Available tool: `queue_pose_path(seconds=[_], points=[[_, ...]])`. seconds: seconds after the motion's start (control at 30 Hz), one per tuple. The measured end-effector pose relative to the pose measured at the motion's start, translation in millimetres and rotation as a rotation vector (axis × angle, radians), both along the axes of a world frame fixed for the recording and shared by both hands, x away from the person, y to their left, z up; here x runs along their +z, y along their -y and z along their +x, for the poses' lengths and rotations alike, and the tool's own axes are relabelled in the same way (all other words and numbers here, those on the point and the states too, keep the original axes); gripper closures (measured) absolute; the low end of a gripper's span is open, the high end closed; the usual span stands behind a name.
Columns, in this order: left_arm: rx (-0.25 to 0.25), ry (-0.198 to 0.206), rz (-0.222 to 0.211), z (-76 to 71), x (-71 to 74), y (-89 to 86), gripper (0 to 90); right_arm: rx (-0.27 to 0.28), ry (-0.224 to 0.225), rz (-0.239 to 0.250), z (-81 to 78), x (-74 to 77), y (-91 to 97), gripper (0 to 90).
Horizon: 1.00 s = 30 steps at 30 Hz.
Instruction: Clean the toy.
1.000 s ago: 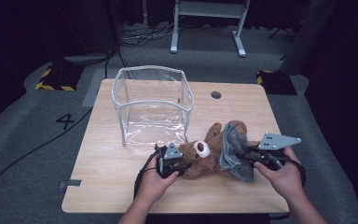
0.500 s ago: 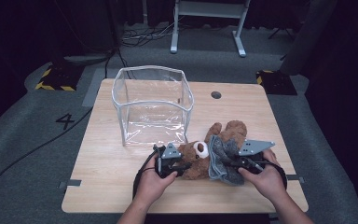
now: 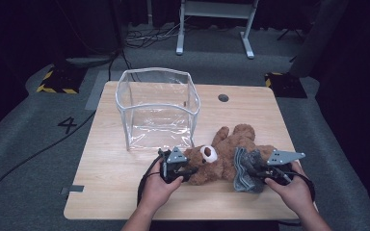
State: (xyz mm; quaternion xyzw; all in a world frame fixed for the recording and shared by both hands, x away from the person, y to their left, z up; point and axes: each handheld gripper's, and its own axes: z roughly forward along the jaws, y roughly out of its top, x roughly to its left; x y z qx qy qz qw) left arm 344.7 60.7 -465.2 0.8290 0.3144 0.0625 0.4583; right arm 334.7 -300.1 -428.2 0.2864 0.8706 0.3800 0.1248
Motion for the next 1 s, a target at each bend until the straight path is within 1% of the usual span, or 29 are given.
queue_pose_path(seconds=[0.07,0.13,0.2,0.37,0.47,0.53,0.6,0.7,0.8,0.9,0.93,1.0], points=[[0.000,-0.002,0.001,0.2,0.1,-0.4,63.4,-0.020,-0.005,-0.013,-1.1,-2.8,7.0,75.1],[0.003,-0.003,-0.002,0.2,0.1,-0.6,62.8,-0.039,-0.010,-0.010,-1.8,-5.2,13.8,75.1],[0.006,0.007,-0.002,0.0,0.2,-0.7,62.2,-0.052,-0.012,-0.013,-2.6,-6.5,19.2,75.2],[0.011,0.010,-0.003,-1.0,0.5,-0.1,62.2,-0.088,-0.005,-0.031,-4.6,-8.2,30.8,75.2],[0.010,0.010,-0.004,-0.5,0.4,-0.5,62.2,-0.117,-0.006,-0.046,-5.0,-10.0,39.7,75.2],[0.011,0.007,-0.004,-0.7,0.4,-0.6,62.2,-0.137,-0.008,-0.047,-4.8,-11.5,46.0,75.2],[0.010,0.010,-0.004,-0.8,0.4,-0.3,62.2,-0.155,-0.015,-0.043,-4.4,-12.5,51.5,75.2],[0.009,0.010,0.003,-1.1,1.0,0.1,62.3,-0.176,-0.025,-0.050,-2.4,-14.6,57.9,75.2],[0.010,0.008,-0.001,-0.9,0.9,-0.2,62.2,-0.197,-0.033,-0.058,-0.9,-16.6,63.4,75.2],[0.013,0.002,-0.008,-0.6,0.5,-0.4,62.2,-0.232,-0.040,-0.064,-0.4,-17.9,71.6,75.2],[0.010,0.006,-0.002,-0.2,0.7,-1.0,62.2,-0.246,-0.042,-0.066,-0.6,-18.3,75.0,75.2],[0.014,0.006,-0.005,-0.6,0.7,-0.7,62.1,-0.270,-0.047,-0.069,-1.4,-19.3,82.2,75.2]])
